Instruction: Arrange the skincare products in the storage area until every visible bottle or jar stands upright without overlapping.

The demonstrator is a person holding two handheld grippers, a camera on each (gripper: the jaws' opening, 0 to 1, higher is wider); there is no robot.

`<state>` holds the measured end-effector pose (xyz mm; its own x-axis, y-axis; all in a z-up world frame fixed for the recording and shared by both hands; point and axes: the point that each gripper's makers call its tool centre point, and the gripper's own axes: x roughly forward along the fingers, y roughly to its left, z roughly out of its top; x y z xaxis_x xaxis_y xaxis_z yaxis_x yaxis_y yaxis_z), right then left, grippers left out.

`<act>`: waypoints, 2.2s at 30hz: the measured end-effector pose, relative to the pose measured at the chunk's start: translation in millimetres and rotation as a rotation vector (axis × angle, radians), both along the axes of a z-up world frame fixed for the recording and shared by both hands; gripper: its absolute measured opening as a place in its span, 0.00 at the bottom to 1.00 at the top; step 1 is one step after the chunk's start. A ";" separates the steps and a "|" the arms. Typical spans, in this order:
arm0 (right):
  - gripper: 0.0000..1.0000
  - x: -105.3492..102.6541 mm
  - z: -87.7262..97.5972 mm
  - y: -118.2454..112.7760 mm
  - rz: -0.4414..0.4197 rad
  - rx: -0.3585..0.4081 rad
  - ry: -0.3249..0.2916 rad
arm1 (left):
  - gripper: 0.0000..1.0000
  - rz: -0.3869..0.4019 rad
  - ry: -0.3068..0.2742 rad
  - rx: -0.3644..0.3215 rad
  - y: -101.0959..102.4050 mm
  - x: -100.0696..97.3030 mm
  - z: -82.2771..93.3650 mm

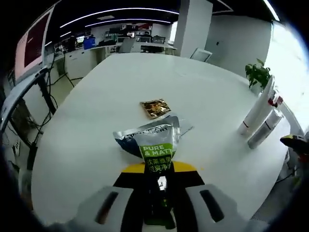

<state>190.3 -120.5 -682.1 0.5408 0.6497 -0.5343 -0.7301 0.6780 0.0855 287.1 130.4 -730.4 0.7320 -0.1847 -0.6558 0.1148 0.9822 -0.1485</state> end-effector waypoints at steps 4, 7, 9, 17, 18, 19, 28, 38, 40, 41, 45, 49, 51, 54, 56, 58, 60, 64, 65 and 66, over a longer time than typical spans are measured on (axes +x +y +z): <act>0.97 0.3 5.5 2.3 0.005 0.034 -0.006 | 0.14 -0.043 -0.040 -0.028 -10.3 -12.9 25.9; 0.96 -0.2 11.2 4.8 0.014 0.053 -0.012 | 0.15 -0.097 -0.065 -0.057 -26.2 -21.3 40.4; 0.96 -0.7 16.2 7.9 0.019 0.072 -0.018 | 0.15 -0.120 -0.083 -0.066 -34.7 -26.9 48.8; 0.94 -4.8 38.7 27.9 0.049 0.163 -0.033 | 0.15 -0.207 -0.146 -0.097 -69.1 -53.3 85.9; 0.94 -5.2 40.9 30.4 0.050 0.180 -0.030 | 0.15 -0.216 -0.150 -0.101 -72.4 -56.7 89.0; 0.93 -4.9 42.7 33.4 0.051 0.200 -0.027 | 0.15 -0.232 -0.158 -0.115 -77.7 -61.4 93.5; 0.86 -9.9 58.1 58.0 0.081 0.301 -0.010 | 0.15 -0.337 -0.206 -0.209 -110.3 -98.2 123.3; 0.71 -14.9 91.1 82.6 0.096 0.485 0.031 | 0.15 -0.401 -0.262 -0.272 -129.6 -129.0 146.1; 0.68 -18.4 90.4 84.3 0.114 0.479 0.045 | 0.15 -0.389 -0.276 -0.267 -128.6 -129.3 149.3; 0.67 -18.7 90.9 85.0 0.115 0.484 0.046 | 0.15 -0.394 -0.272 -0.274 -127.7 -128.9 149.3; 0.58 -20.0 99.5 85.8 0.109 0.571 0.086 | 0.15 -0.387 -0.290 -0.279 -126.9 -126.4 153.8; 0.51 -20.1 111.8 85.8 0.116 0.682 0.142 | 0.15 -0.388 -0.297 -0.313 -130.5 -124.7 159.0; 0.49 -17.7 120.5 85.0 0.105 0.740 0.152 | 0.15 -0.403 -0.298 -0.302 -133.8 -124.4 158.2; 0.44 -10.9 128.0 82.5 0.073 0.807 0.176 | 0.15 -0.415 -0.296 -0.308 -138.0 -125.0 157.8; 0.37 -8.0 127.2 82.7 0.057 0.813 0.186 | 0.15 -0.437 -0.304 -0.307 -144.3 -127.0 160.0; 0.29 -6.3 126.6 83.5 0.046 0.827 0.207 | 0.15 -0.446 -0.309 -0.308 -148.6 -128.0 162.0; 0.18 -2.2 126.1 83.9 0.007 0.861 0.242 | 0.16 -0.451 -0.315 -0.298 -150.4 -127.9 162.6; 0.12 -7.0 128.7 89.4 -0.020 0.911 0.312 | 0.20 -0.457 -0.323 -0.259 -148.2 -125.7 160.2; 0.11 -8.0 128.9 89.9 -0.016 0.910 0.310 | 0.23 -0.463 -0.331 -0.237 -148.1 -125.3 159.3; 0.10 -8.4 128.2 90.0 -0.019 0.906 0.309 | 0.24 -0.467 -0.332 -0.228 -147.7 -125.5 158.8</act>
